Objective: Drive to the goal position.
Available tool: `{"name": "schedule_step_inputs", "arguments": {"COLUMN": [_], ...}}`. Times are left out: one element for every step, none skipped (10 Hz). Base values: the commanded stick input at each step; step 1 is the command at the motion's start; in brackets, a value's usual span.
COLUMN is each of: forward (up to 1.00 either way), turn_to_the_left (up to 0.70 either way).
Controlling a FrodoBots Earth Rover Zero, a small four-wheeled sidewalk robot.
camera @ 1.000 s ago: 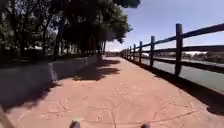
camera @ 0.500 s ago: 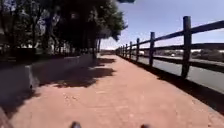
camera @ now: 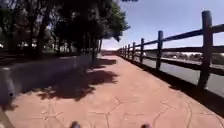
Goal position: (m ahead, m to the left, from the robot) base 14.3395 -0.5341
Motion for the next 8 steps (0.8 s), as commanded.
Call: {"name": "schedule_step_inputs", "arguments": {"forward": [1.00, 1.00, 1.00, 1.00, 1.00, 1.00, 1.00, 1.00], "turn_to_the_left": [0.00, 0.00, 0.00, 0.00, 0.00, 0.00, 0.00, 0.00]}}
